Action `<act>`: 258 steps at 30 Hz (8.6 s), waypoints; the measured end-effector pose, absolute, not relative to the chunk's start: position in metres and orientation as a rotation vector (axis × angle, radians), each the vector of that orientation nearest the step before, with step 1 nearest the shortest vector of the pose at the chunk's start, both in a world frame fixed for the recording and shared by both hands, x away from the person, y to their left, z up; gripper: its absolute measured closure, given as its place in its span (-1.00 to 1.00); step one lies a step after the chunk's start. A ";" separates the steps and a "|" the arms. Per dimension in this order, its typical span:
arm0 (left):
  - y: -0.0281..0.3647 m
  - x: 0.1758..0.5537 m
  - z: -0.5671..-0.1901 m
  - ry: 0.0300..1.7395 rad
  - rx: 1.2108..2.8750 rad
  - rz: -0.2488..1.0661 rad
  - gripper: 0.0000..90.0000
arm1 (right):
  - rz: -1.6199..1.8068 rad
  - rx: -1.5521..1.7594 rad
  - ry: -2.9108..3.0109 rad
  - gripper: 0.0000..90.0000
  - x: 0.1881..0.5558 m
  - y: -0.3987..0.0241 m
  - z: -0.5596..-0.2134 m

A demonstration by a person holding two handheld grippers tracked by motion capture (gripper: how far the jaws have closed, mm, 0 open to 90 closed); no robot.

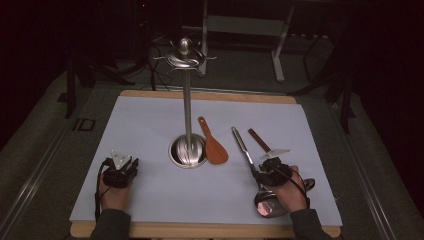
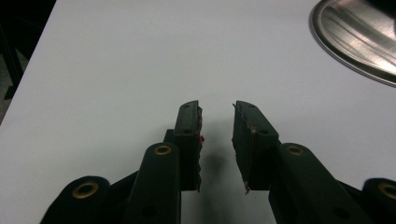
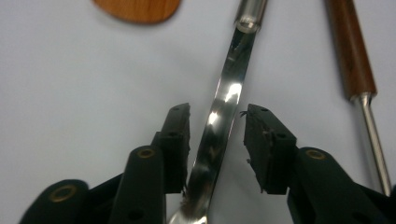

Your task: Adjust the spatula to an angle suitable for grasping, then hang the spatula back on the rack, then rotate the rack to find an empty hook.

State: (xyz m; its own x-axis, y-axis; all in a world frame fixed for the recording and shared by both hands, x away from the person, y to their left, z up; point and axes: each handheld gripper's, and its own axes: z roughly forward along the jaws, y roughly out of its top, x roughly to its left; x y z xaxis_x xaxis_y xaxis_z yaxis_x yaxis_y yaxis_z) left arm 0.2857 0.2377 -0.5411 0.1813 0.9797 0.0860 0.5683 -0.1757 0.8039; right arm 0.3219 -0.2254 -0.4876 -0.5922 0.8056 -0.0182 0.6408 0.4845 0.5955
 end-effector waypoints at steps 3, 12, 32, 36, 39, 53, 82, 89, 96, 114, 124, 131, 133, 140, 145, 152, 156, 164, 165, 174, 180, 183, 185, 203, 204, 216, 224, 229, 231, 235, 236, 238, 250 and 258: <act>0.238 0.286 -0.541 1.456 1.830 0.835 0.59 | 0.775 1.239 2.427 0.30 0.335 -0.221 -0.483; 0.238 0.286 -0.541 1.456 1.827 0.836 0.59 | 0.728 1.303 2.438 0.25 0.368 -0.209 -0.477; 0.238 0.286 -0.541 1.456 1.827 0.834 0.57 | 0.482 1.357 2.570 0.42 0.425 -0.171 -0.484; 0.238 0.286 -0.541 1.455 1.827 0.833 0.57 | 0.432 1.379 2.568 0.44 0.436 -0.166 -0.486; 0.238 0.286 -0.541 1.454 1.825 0.830 0.57 | 0.383 1.388 2.575 0.45 0.443 -0.162 -0.490; 0.238 0.286 -0.541 1.455 1.827 0.834 0.57 | 0.348 1.416 2.635 0.45 0.452 -0.155 -0.498; 0.238 0.285 -0.541 1.453 1.829 0.838 0.56 | 0.500 1.325 2.643 0.54 0.427 -0.142 -0.455; 0.237 0.285 -0.541 1.448 1.835 0.840 0.56 | 0.632 1.270 2.584 0.54 0.415 -0.151 -0.429; 0.237 0.285 -0.541 1.449 1.833 0.844 0.56 | 0.728 1.253 2.529 0.54 0.410 -0.162 -0.412; 0.237 0.285 -0.541 1.446 1.830 0.847 0.56 | 1.147 0.956 2.436 0.54 0.386 -0.183 -0.371; 0.237 0.285 -0.541 1.446 1.829 0.847 0.56 | 1.287 0.794 2.391 0.54 0.371 -0.180 -0.357; 0.237 0.285 -0.541 1.447 1.829 0.846 0.56 | 1.369 0.740 2.351 0.54 0.364 -0.175 -0.354; 0.237 0.285 -0.541 1.447 1.828 0.846 0.56 | 1.396 0.720 2.340 0.54 0.363 -0.174 -0.353; 0.237 0.284 -0.541 1.448 1.826 0.846 0.56 | 1.443 0.675 2.319 0.54 0.357 -0.167 -0.345; 0.237 0.284 -0.541 1.448 1.826 0.845 0.56 | 1.488 0.646 2.287 0.54 0.352 -0.162 -0.341; 0.237 0.284 -0.541 1.447 1.828 0.847 0.56 | 1.547 0.631 2.250 0.54 0.349 -0.152 -0.339; 0.237 0.285 -0.541 1.448 1.827 0.846 0.56 | 1.564 0.615 2.233 0.54 0.346 -0.143 -0.333; 0.237 0.285 -0.541 1.446 1.826 0.845 0.56 | 1.569 0.572 2.191 0.54 0.337 -0.124 -0.317; 0.237 0.285 -0.541 1.446 1.826 0.845 0.56 | 1.569 0.572 2.191 0.54 0.337 -0.124 -0.317; 0.237 0.285 -0.541 1.447 1.827 0.842 0.56 | 1.587 0.581 2.154 0.54 0.334 -0.109 -0.303; 0.237 0.284 -0.541 1.446 1.828 0.842 0.56 | 1.578 0.584 2.150 0.54 0.336 -0.100 -0.299; 0.238 0.284 -0.541 1.445 1.827 0.842 0.56 | 1.564 0.591 2.157 0.54 0.338 -0.098 -0.301; 0.238 0.284 -0.541 1.446 1.829 0.841 0.56 | 1.550 0.600 2.167 0.54 0.340 -0.097 -0.304; 0.237 0.285 -0.541 1.444 1.834 0.845 0.53 | 1.595 0.572 2.170 0.48 0.339 -0.106 -0.308; 0.237 0.285 -0.541 1.445 1.834 0.845 0.53 | 1.597 0.572 2.169 0.48 0.338 -0.107 -0.308; 0.237 0.285 -0.541 1.449 1.829 0.847 0.53 | 1.445 0.617 2.192 0.55 0.338 -0.125 -0.312; 0.237 0.284 -0.541 1.442 1.833 0.853 0.53 | 1.276 0.691 2.253 0.54 0.344 -0.134 -0.327; 0.237 0.284 -0.541 1.443 1.826 0.853 0.54 | 1.233 0.691 2.288 0.52 0.346 -0.140 -0.334; 0.237 0.284 -0.541 1.442 1.822 0.856 0.54 | 1.217 0.700 2.290 0.51 0.346 -0.143 -0.338; 0.238 0.281 -0.539 1.431 1.801 0.870 0.56 | 1.235 0.712 2.280 0.48 0.344 -0.150 -0.347; 0.238 0.281 -0.539 1.432 1.790 0.864 0.56 | 1.242 0.715 2.279 0.46 0.344 -0.153 -0.350; 0.239 0.277 -0.534 1.433 1.731 0.838 0.56 | 1.259 0.724 2.276 0.44 0.344 -0.157 -0.355; 0.216 0.250 -0.478 1.186 1.542 0.905 0.61 | 1.307 0.772 2.272 0.32 0.340 -0.174 -0.379; 0.192 0.244 -0.430 0.964 1.441 0.971 0.89 | 1.365 0.836 2.266 0.30 0.335 -0.181 -0.406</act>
